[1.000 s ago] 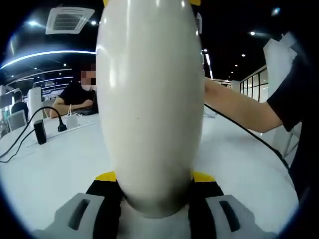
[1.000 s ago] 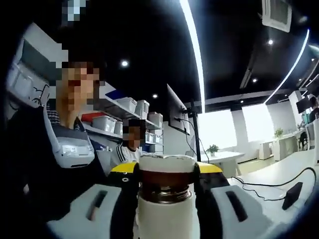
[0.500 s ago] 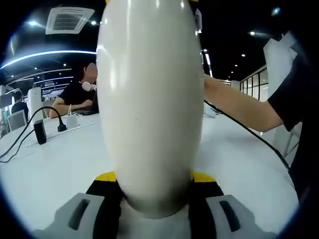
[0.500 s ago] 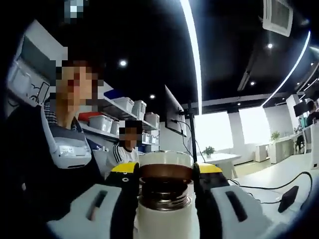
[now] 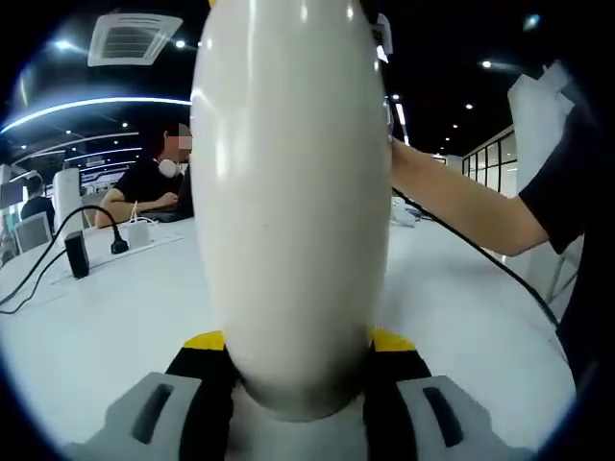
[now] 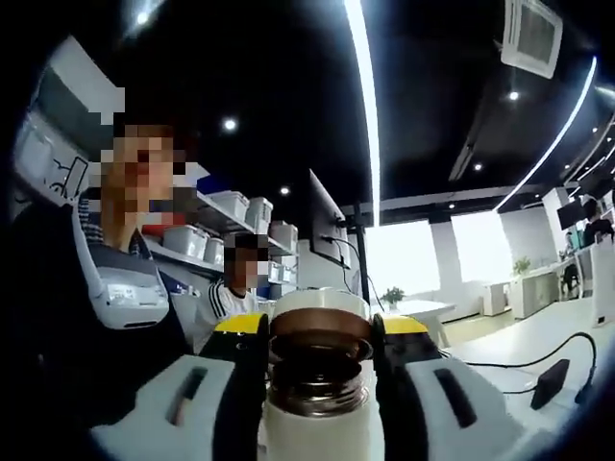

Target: Grasp the water cup twist off the cup lid place the cup lid on the table

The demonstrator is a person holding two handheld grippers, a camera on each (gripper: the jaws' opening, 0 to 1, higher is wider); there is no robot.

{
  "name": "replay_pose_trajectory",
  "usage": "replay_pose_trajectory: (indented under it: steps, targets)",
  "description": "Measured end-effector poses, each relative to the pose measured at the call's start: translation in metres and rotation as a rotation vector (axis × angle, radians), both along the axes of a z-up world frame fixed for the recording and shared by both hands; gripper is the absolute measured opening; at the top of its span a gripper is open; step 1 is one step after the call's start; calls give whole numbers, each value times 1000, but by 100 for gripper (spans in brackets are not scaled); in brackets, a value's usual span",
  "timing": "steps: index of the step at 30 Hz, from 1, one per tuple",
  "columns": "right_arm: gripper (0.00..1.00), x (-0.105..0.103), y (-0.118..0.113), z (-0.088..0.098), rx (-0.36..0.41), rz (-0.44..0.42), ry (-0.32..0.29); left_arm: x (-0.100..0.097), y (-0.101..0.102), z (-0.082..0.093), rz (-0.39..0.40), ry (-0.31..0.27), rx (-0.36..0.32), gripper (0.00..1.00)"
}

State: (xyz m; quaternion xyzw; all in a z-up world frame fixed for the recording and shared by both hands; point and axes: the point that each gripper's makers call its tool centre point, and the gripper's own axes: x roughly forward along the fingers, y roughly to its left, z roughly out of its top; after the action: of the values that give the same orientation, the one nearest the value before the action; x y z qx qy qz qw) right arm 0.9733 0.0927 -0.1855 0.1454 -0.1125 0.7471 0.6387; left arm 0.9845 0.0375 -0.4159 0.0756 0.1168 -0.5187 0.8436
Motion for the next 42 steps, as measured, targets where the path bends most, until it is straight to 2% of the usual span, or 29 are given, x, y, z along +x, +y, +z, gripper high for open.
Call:
replay_pose_trajectory:
  steps: [7, 13, 19, 29, 33, 42]
  targets:
    - [45, 2, 0, 1, 7, -11, 1, 0, 0, 0, 0, 1, 0, 53]
    - [45, 6, -4, 9, 51, -20, 21, -1, 0, 0, -5, 1, 0, 53]
    - [45, 6, -5, 8, 66, -26, 28, -1, -1, 0, -6, 1, 0, 53]
    - [45, 15, -12, 9, 177, -17, 117, 1, -1, 0, -6, 1, -1, 53]
    - [45, 19, -22, 17, 263, -10, 166, 1, -1, 0, -7, 1, -1, 53]
    - [44, 24, -38, 22, 337, 2, 210, 2, -1, -1, -8, 2, 0, 53]
